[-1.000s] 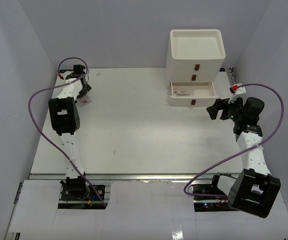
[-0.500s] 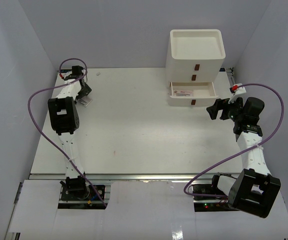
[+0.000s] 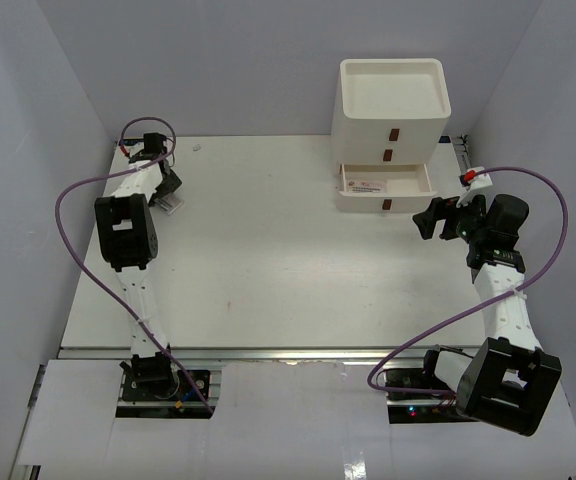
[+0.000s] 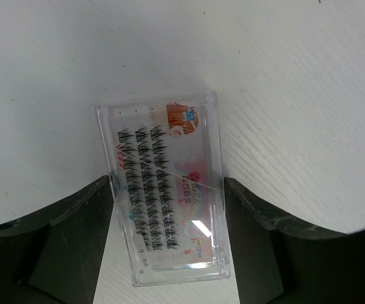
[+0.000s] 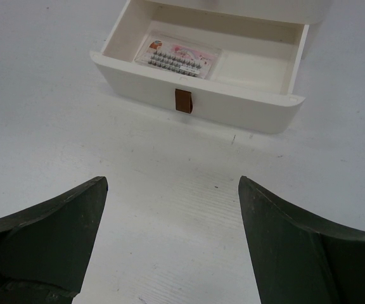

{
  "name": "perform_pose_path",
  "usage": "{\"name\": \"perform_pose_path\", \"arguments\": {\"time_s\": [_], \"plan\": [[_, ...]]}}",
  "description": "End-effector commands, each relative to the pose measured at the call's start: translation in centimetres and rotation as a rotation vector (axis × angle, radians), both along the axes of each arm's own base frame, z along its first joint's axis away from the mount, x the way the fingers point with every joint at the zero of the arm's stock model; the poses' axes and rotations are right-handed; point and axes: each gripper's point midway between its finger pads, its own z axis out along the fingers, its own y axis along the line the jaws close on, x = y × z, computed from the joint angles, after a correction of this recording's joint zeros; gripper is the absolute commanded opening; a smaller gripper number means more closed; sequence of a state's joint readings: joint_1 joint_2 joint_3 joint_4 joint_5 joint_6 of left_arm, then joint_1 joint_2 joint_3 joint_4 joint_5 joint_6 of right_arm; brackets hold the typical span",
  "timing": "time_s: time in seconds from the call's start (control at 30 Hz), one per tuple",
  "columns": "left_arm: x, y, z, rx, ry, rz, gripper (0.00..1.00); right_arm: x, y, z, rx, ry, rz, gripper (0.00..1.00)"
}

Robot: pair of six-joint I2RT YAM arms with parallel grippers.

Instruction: Organize the makeup

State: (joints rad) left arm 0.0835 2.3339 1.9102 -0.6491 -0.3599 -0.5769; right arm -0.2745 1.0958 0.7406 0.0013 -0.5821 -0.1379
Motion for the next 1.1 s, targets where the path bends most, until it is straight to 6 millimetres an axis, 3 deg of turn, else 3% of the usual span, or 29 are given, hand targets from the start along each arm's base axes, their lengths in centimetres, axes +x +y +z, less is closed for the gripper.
{"name": "perform_pose_path", "arguments": {"time_s": [0.0,0.1,0.2,0.27,0.5,0.53,0.6,0.67,0.87,1.07], "plan": [[-0.9,-3.2,-0.6,-0.159,0.018,-0.118,0.29,0.5,0.2,2.0,-0.007,-0.065,0.019,0.90],[-0.2,-5.7,1.5,-0.257,-0.060,-0.230,0.08,0.5,0.3,2.1,-0.008,-0.068,0.021,0.90],[0.1,-10.8,4.5,-0.433,-0.188,-0.452,0.04,0.4,0.3,2.0,-0.007,-0.067,0.021,0.90],[0.1,-15.5,8.4,-0.567,-0.330,-0.689,0.03,0.4,0.3,2.1,-0.008,-0.071,0.021,0.90],[-5.2,-32.7,15.8,-0.853,-0.482,-1.381,0.01,0.4,0.3,2.1,-0.009,-0.075,0.021,0.90],[-4.9,-33.2,16.1,-0.840,-0.497,-1.407,0.01,0.4,0.3,2.1,-0.009,-0.075,0.021,0.90],[-6.6,-38.2,17.6,-0.832,-0.529,-1.578,0.01,0.4,0.2,2.1,-0.011,-0.074,0.019,0.90],[-7.6,-41.7,18.4,-0.802,-0.554,-1.667,0.01,0.5,0.2,2.1,-0.011,-0.074,0.019,0.90],[-7.6,-50.9,20.2,-0.589,-0.694,-1.771,0.01,0.4,0.2,2.0,-0.010,-0.073,0.020,0.90],[-6.3,-56.8,22.5,-0.227,-0.939,-1.767,0.00,0.5,0.2,2.2,-0.013,-0.077,0.017,0.90]]}}
